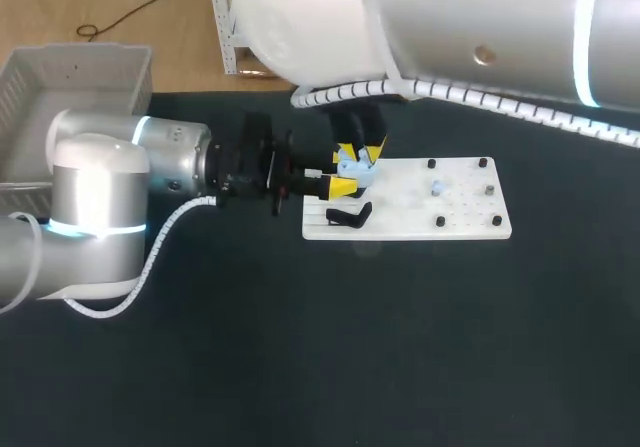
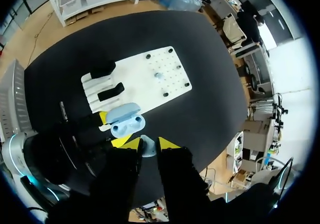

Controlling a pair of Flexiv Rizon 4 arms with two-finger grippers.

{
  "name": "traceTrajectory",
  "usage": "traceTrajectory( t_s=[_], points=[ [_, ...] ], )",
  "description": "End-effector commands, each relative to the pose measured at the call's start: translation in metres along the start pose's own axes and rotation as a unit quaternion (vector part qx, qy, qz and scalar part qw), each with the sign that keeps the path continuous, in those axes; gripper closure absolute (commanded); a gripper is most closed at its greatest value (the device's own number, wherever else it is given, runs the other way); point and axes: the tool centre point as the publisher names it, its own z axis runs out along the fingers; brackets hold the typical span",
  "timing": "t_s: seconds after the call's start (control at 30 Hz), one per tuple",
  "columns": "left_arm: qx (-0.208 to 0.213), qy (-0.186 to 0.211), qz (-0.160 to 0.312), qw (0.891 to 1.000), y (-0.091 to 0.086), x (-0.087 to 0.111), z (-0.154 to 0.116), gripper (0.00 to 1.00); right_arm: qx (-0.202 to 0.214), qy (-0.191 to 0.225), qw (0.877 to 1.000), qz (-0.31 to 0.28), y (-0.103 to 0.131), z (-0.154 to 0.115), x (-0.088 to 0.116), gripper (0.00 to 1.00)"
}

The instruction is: Pick up each earbud case from the left stands, insert the matching earbuds, close the lid, and place the case in the box.

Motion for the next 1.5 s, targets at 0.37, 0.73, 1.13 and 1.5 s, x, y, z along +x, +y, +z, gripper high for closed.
traceTrajectory(
  t_s=[0.37,0.73,1.13,1.5],
  points=[
    [-0.004,0.001,0.000,1.000,-0.002,-0.001,0.001,1.00,0.011,0.007,0.998,0.069,0.004,0.008,-0.004,1.00],
    [-0.004,0.001,0.000,1.000,-0.002,-0.001,0.001,1.00,0.017,0.012,0.996,0.084,0.011,0.013,-0.007,1.00],
    [-0.004,0.001,0.000,1.000,-0.002,-0.001,0.001,1.00,0.019,0.018,0.996,0.089,0.014,0.016,-0.013,1.00],
    [-0.004,0.001,0.000,1.000,-0.002,-0.001,0.001,1.00,0.024,0.027,0.995,0.096,0.014,0.021,-0.017,1.00]
  ],
)
